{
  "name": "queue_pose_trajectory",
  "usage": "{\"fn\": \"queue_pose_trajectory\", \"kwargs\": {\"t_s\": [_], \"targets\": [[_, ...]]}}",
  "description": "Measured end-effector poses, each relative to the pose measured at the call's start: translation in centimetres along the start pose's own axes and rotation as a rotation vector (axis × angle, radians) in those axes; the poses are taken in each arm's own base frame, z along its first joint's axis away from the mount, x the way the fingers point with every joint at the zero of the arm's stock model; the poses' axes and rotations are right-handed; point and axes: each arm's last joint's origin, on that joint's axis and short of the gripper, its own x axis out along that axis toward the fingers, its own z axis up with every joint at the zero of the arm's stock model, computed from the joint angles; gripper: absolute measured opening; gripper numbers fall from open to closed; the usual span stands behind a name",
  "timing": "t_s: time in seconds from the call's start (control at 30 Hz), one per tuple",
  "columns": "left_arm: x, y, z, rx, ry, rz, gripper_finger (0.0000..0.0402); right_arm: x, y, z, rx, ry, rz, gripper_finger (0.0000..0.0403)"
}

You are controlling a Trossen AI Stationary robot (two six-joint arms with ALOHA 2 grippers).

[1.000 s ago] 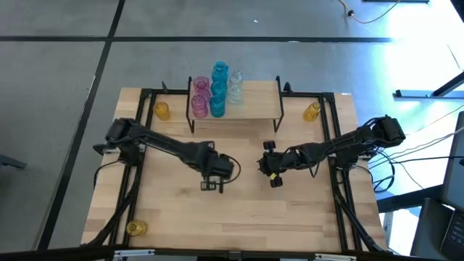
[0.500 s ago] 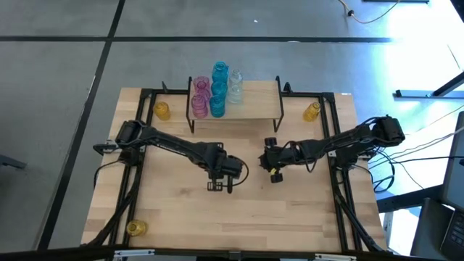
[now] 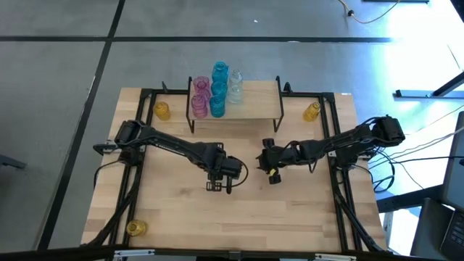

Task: Sort vases onto shelf
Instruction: Put the transparent flower vase on the shelf aligned with the other transparent flower vase

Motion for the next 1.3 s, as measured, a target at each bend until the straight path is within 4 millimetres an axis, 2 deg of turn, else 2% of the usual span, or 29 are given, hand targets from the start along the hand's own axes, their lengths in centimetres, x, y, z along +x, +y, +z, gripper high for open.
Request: {"fn": "queue_pose_trajectory", "kwargs": {"t_s": [0.23,0.33,0.43,0.57,0.77,0.9,1.03,1.17,1.3], "targets": [[-3.2,0.2,-1.3,0.013,-0.054,-0.001,0.0137,0.0,-0.1,0.7,0.012,-0.08,0.009,0.0233],[-4.7,-0.2,-2.8,0.011,-0.123,-0.019,0.0137,-0.1,-0.2,1.2,0.051,-0.133,0.002,0.0241],[-4.7,-0.6,-5.1,-0.012,-0.19,-0.043,0.0137,-0.1,-0.2,1.6,0.084,-0.165,-0.001,0.0243],[-3.4,-1.1,-8.6,-0.065,-0.294,-0.06,0.0137,-0.4,-0.5,2.8,0.107,-0.304,-0.005,0.0243],[0.8,-1.8,-12.2,-0.15,-0.488,0.013,0.0137,0.2,-0.3,4.8,0.069,-0.546,0.089,0.0243],[4.1,-1.8,-13.5,-0.193,-0.576,0.007,0.0137,2.2,-0.3,5.9,0.066,-0.574,0.083,0.0243],[6.0,-1.7,-14.5,-0.227,-0.648,-0.012,0.0137,4.4,-0.2,7.3,0.049,-0.562,0.081,0.0243],[6.4,-1.7,-14.8,-0.231,-0.719,-0.031,0.0137,6.0,-0.2,8.3,0.058,-0.566,0.083,0.0243],[6.3,-1.7,-14.7,-0.229,-0.738,-0.035,0.0137,7.3,0.0,8.1,0.112,-0.552,0.1,0.0243]]}}
